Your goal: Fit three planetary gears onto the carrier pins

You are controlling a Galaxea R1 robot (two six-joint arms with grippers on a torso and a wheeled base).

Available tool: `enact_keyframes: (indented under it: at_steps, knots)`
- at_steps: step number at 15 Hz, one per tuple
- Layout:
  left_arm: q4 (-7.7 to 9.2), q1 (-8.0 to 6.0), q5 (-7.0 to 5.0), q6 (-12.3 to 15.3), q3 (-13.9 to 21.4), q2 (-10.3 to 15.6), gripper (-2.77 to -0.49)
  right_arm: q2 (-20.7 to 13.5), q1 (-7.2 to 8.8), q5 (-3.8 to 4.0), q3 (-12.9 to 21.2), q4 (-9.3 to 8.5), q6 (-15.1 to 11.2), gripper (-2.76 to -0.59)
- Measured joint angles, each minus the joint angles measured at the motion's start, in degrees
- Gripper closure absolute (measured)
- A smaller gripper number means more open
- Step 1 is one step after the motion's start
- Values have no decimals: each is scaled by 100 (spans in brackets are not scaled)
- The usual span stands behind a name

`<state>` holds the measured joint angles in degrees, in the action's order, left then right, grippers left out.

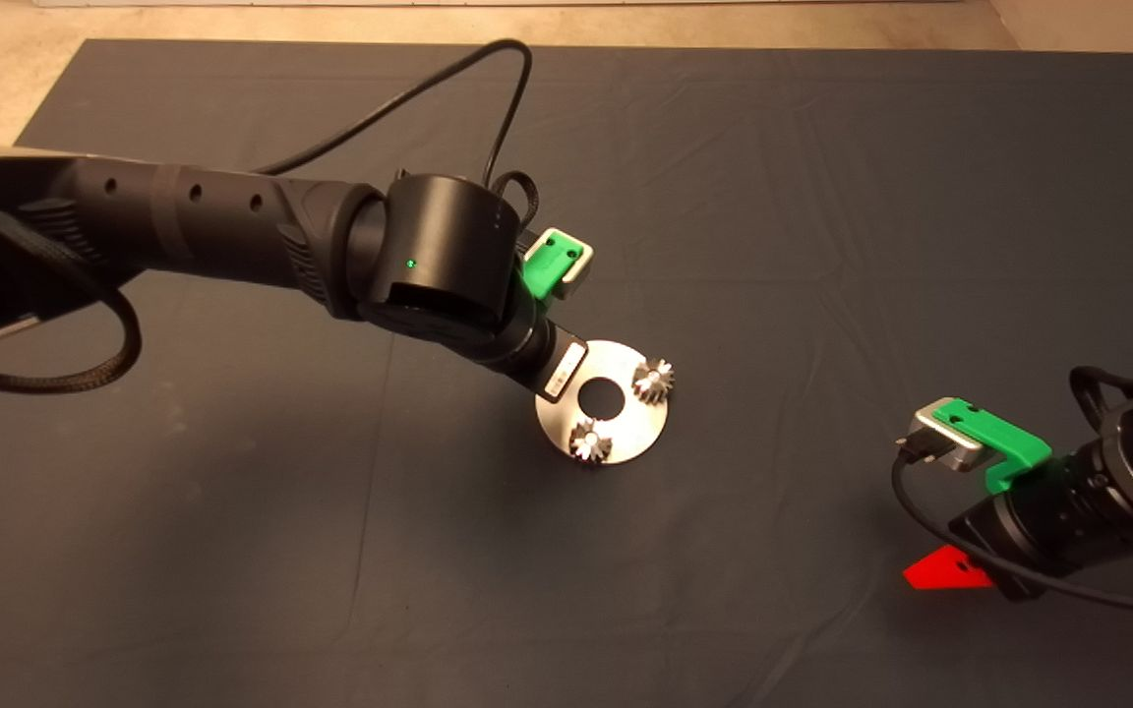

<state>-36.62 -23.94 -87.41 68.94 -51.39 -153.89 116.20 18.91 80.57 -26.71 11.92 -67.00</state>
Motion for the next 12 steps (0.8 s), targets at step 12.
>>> enact_keyframes:
  at_steps: [12]
  knots:
    - [-434, 653, 185, -936, -1191, 83, -145, 0, 1, 3, 92, -1, -15, -176]
